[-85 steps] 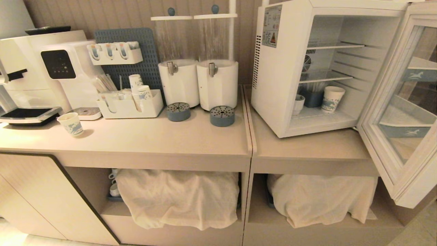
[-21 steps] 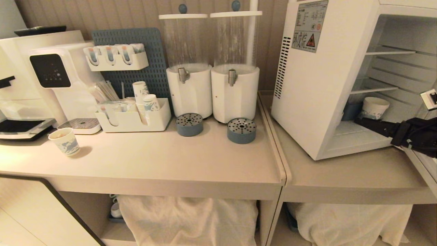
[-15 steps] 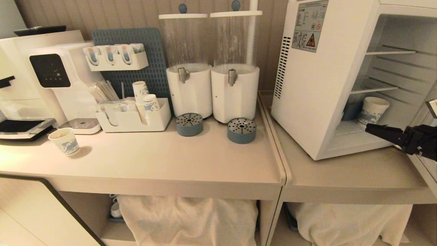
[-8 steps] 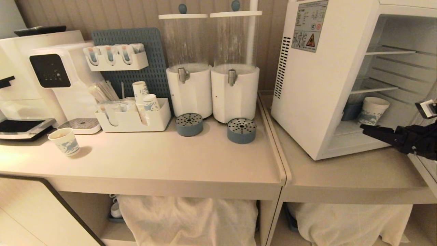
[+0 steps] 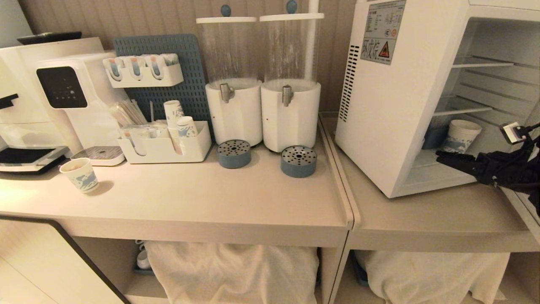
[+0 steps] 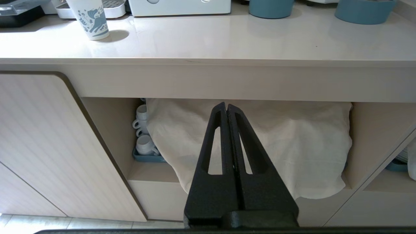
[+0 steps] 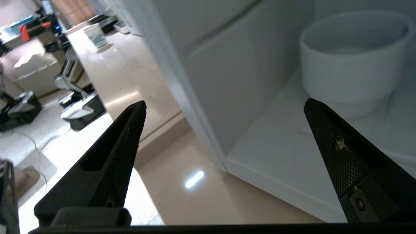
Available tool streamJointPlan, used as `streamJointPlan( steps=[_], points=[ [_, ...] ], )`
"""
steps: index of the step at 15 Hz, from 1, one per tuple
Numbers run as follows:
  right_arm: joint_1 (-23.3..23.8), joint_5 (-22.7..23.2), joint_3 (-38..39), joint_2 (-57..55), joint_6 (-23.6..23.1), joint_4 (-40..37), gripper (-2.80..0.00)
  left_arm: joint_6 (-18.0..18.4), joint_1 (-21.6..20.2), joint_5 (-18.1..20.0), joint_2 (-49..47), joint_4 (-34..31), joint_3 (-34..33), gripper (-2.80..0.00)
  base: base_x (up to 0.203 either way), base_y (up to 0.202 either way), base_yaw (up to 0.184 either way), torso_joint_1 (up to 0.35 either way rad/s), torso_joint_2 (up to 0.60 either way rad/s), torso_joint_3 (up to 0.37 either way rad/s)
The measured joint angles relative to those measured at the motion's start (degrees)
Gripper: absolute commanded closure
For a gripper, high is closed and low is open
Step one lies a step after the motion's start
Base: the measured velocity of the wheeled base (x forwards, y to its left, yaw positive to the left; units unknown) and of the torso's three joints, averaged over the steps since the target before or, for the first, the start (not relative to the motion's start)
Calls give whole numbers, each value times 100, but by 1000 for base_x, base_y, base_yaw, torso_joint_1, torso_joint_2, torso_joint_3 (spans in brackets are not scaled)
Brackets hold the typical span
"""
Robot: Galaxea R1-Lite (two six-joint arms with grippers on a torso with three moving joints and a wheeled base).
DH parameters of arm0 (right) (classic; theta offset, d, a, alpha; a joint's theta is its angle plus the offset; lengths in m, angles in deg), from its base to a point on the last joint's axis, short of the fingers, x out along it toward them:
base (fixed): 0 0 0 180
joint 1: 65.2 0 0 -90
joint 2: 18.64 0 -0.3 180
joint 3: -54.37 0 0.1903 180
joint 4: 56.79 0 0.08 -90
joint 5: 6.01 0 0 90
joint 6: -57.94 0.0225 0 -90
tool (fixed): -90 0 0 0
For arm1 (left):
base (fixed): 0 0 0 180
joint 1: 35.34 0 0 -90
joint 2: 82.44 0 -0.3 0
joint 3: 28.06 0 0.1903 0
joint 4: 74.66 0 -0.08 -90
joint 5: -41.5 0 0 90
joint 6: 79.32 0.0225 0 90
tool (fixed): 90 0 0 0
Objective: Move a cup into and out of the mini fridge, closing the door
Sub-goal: Take the ceramic cup out of the freezer
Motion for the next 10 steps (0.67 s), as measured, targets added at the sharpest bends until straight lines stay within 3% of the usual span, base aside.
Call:
streamJointPlan(
  steps=[7, 10],
  points=[
    [-344, -2177, 268, -32, -405, -196, -280, -2, 2, 0, 0, 0, 0, 0, 0, 0, 0, 0, 0, 0],
    [-454, -2316, 277, -64, -714, -176, -280, -2, 0, 0, 0, 0, 0, 0, 0, 0, 0, 0, 0, 0]
  ],
)
